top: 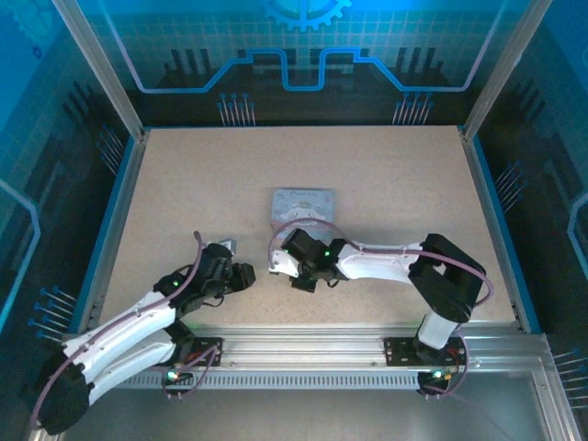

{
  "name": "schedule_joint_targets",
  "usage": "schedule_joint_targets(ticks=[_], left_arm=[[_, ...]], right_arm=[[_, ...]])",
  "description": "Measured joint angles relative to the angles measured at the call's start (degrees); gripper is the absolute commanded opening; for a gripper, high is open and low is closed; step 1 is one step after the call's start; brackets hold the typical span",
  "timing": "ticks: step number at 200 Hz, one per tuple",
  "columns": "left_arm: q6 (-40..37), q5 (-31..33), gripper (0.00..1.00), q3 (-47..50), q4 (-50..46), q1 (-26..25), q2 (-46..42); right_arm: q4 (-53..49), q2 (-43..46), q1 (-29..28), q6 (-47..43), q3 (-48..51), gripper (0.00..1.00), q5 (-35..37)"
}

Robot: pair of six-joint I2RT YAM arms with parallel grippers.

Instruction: Unlock the padlock with the key

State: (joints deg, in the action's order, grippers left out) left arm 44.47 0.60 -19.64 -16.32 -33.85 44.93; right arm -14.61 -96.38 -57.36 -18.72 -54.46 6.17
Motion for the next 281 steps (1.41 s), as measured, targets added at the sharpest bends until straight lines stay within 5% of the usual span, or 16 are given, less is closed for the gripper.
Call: schedule_joint_targets(ticks=[51,141,245,281], left_arm=[[7.72,-8.72,0.20,4.72,12.74,4.61,-3.63],[12.92,-17.51,0.20,6.71,36.50,5.20,9.03],[18.27,-19.10,0.38,10.14,50.10,5.20,16.37],[12.87,-19.12,0.43,10.82,49.68,5.20,14.32]], right_arm=[[9.73,6.75,-2.60,0.00,4.74,0.00,4.37],[14.73,11.76,-3.13,0.79,6.51,0.00,5.86],[16.44,11.82,-3.34,3.23,6.84,0.00,6.71],[16.37,11.93,-0.50,6.38,6.88,0.00,2.19]])
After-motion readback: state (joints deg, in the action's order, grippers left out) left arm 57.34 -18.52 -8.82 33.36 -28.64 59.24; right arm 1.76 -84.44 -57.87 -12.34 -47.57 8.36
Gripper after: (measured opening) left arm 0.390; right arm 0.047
